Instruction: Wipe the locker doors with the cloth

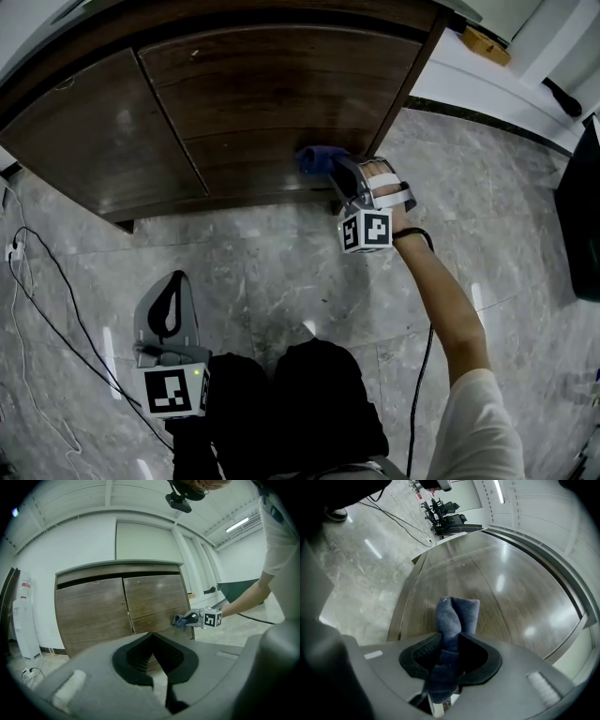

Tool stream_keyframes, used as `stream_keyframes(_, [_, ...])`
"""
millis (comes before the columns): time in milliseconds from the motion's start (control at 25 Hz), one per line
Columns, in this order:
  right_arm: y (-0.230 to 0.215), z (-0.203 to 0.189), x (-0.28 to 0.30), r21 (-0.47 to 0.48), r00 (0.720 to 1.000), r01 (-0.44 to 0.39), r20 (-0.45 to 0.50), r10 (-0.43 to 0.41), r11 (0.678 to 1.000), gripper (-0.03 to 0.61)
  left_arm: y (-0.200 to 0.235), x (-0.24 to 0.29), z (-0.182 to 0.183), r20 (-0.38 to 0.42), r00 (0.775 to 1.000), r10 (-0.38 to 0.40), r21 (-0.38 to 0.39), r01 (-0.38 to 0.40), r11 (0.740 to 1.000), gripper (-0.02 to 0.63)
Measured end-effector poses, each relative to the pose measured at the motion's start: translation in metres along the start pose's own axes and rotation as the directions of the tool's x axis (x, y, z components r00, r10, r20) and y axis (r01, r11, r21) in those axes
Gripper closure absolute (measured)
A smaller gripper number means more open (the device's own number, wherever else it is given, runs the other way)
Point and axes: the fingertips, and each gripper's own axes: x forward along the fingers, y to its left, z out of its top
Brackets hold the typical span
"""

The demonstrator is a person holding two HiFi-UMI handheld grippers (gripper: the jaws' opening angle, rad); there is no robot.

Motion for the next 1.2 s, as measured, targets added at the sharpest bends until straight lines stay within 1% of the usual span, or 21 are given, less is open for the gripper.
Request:
stream_keyframes(200, [0.049, 0.001, 0.019, -0.037, 0.998, -0.063, 0.018, 0.064, 0.997, 0.465, 0.008, -0.005, -0.01, -0.023, 0.999, 0.033, -0.002, -0.033, 0.999, 0.611])
stream_keyframes(320, [0.083, -0.002, 0.028, -0.038, 0.991, -0.133, 0.002, 0.133, 0.99, 0.465, 0.012, -0.006, -0.015, -0.034, 0.999, 0.042, -0.005, -0.042, 0.999, 0.611])
stream_keyframes(440, [0.119, -0.007, 0.038, -0.035, 0.978, -0.207, -0.024, 0.206, 0.978, 0.465, 0.015, -0.006, -0.019, -0.043, 0.998, 0.047, -0.008, -0.048, 0.999, 0.611])
stream_keyframes(520, [0.132, -0.009, 0.042, -0.028, 0.974, -0.227, -0.037, 0.226, 0.974, 0.465, 0.015, -0.006, -0.021, -0.048, 0.998, 0.049, -0.01, -0.049, 0.999, 0.611])
stream_keyframes(600, [0.131, -0.009, 0.042, -0.032, 0.974, -0.224, -0.043, 0.223, 0.974, 0.465, 0.016, -0.006, -0.021, -0.048, 0.998, 0.05, -0.011, -0.051, 0.999, 0.611])
stream_keyframes(680, [0.121, -0.005, 0.04, -0.052, 0.978, -0.206, -0.039, 0.204, 0.977, 0.465, 0.018, -0.007, -0.022, -0.048, 0.997, 0.053, -0.013, -0.054, 0.998, 0.611])
stream_keyframes(800, [0.085, 0.012, 0.032, -0.082, 0.991, -0.136, -0.012, 0.136, 0.987, 0.465, 0.018, -0.009, -0.023, -0.046, 0.998, 0.053, -0.022, -0.054, 0.998, 0.611])
stream_keyframes(880, [0.051, 0.027, 0.026, -0.098, 0.997, -0.081, 0.009, 0.082, 0.992, 0.465, 0.018, -0.01, -0.023, -0.04, 0.998, 0.049, -0.029, -0.051, 0.998, 0.611])
stream_keyframes(1000, [-0.004, 0.049, 0.013, -0.097, 1.0, -0.004, 0.014, 0.005, 0.995, 0.465, 0.016, -0.011, -0.023, -0.031, 0.999, 0.044, -0.036, -0.045, 0.998, 0.611])
stream_keyframes(1200, [-0.093, 0.081, -0.007, -0.114, 0.991, 0.129, 0.035, -0.126, 0.985, 0.465, 0.019, -0.018, -0.021, -0.008, 0.999, 0.047, -0.055, -0.047, 0.997, 0.611])
